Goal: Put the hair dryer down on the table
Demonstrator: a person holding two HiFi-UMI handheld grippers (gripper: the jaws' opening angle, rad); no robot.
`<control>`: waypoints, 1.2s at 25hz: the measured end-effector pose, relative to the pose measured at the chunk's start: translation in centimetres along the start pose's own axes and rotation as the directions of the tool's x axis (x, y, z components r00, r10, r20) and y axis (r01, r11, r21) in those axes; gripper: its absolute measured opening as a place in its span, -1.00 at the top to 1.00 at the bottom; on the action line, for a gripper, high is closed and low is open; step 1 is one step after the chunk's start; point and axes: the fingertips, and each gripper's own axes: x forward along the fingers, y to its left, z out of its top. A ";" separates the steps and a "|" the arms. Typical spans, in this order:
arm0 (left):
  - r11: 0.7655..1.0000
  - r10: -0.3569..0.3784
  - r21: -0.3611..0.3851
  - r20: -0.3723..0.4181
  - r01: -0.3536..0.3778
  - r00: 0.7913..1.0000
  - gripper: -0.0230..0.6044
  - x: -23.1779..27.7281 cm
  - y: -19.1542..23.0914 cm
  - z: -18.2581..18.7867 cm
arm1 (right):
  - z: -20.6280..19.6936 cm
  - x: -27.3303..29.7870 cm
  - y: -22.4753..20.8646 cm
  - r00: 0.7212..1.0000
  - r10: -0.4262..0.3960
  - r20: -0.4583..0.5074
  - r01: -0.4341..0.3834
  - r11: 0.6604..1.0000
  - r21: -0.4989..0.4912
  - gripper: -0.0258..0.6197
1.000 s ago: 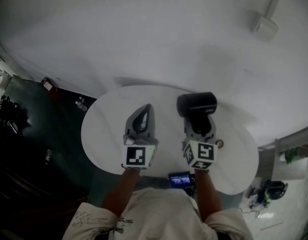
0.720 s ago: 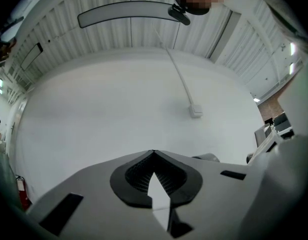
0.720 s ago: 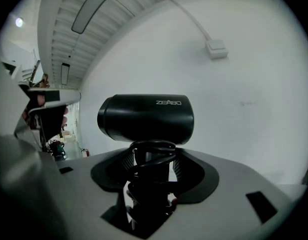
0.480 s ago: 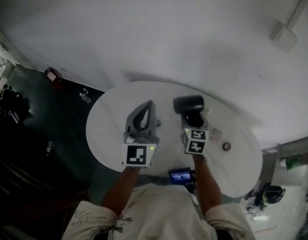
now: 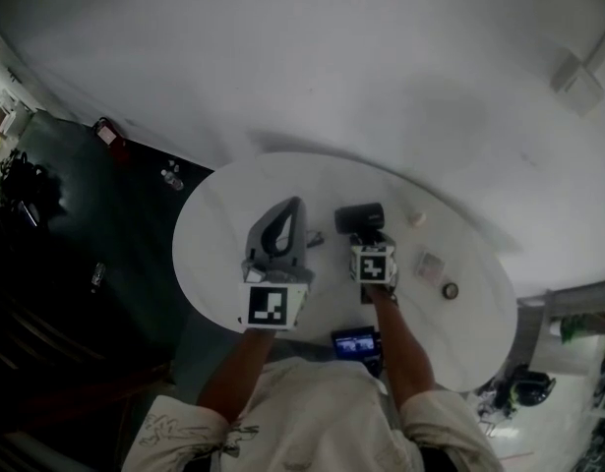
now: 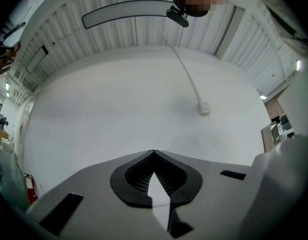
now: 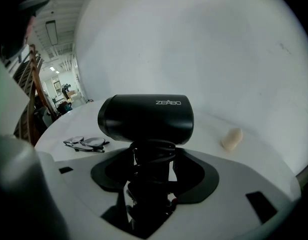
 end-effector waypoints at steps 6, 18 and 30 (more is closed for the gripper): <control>1.000 0.007 -0.001 -0.026 -0.007 1.000 0.94 -0.1 0.2 -1.1 | -2.3 1.7 -0.1 0.994 -0.018 -0.106 0.017 1.000 -0.015 0.14; 0.999 -0.008 -0.047 -0.025 0.007 1.000 0.94 0.2 0.0 -1.1 | -3.6 2.7 0.7 0.975 0.015 -0.223 -0.020 1.000 -0.019 0.14; 0.999 -0.034 -0.042 -0.029 0.033 0.999 0.94 0.7 -0.6 -1.1 | -1.9 0.2 0.0 0.991 -0.027 -0.131 0.023 0.999 -0.037 -0.10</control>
